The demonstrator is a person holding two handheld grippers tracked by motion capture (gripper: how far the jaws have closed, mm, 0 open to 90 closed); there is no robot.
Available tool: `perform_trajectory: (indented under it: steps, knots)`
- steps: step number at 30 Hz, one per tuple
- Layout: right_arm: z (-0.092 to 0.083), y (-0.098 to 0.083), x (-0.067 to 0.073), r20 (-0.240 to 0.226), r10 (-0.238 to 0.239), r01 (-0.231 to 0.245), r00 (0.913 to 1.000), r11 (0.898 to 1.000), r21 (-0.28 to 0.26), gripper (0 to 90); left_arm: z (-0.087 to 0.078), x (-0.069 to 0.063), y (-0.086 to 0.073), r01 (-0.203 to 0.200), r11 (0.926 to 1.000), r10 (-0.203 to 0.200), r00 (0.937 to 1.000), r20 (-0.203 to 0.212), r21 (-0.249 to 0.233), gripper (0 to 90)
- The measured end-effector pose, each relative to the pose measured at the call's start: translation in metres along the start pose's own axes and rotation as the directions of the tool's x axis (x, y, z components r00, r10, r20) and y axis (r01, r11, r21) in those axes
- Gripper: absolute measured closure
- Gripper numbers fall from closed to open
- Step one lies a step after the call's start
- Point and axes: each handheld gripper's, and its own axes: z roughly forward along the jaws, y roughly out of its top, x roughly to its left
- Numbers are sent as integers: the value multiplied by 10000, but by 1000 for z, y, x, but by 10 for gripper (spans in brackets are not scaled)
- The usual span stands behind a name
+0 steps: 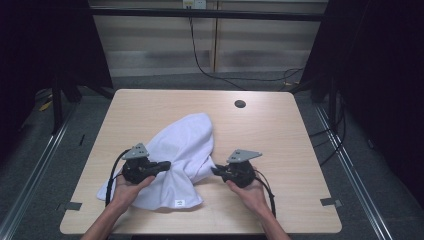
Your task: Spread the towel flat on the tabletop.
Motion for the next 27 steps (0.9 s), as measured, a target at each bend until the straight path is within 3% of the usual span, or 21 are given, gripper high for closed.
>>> perform_trajectory:
  steps: [2,5,7,10,12,16,21,22,23,25,27]
  knots:
    - [-10,3,-3,174,77,-72,9998,9996,-258,830,3,-4,2,-362,9992,365,9991,-202,187,890]
    - [-19,7,-5,397,46,-30,9992,9992,-407,830,1,-5,5,-372,9993,371,9991,-218,-12,891]
    - [-35,14,-18,808,248,-188,9964,9971,-734,830,-10,3,7,-48,9994,34,9991,-421,-341,891]
    - [-57,20,-35,1305,625,-465,9895,9915,-1218,830,-20,9,9,121,9982,-161,9976,-671,-594,893]
    - [-74,26,-47,1723,819,-559,9816,9870,-1505,831,-40,19,15,310,9934,-423,9939,-1019,-1101,893]
    - [-108,42,-69,2468,1087,-581,9629,9773,-2037,832,-64,25,29,181,9866,-403,9900,-1354,-1619,894]
    - [-144,73,-93,3490,1302,-410,9280,9669,-2517,833,-86,31,46,68,9766,-447,9841,-1720,-2148,895]
    - [-150,78,-97,3681,1350,-350,9200,9634,-2658,833,-95,34,50,99,9702,-571,9804,-1885,-2422,895]
    - [-155,82,-101,3714,1472,-385,9167,9579,-2847,833,-98,35,51,66,9693,-552,9799,-1915,-2458,895]
    - [-160,85,-108,3757,1577,-477,9132,9571,-2859,830,-93,35,46,-34,9796,-354,9813,-1894,-2009,894]
    - [-156,78,-114,3875,1568,-595,9084,9660,-2516,821,-84,36,35,175,9853,-461,9851,-1656,-1702,893]
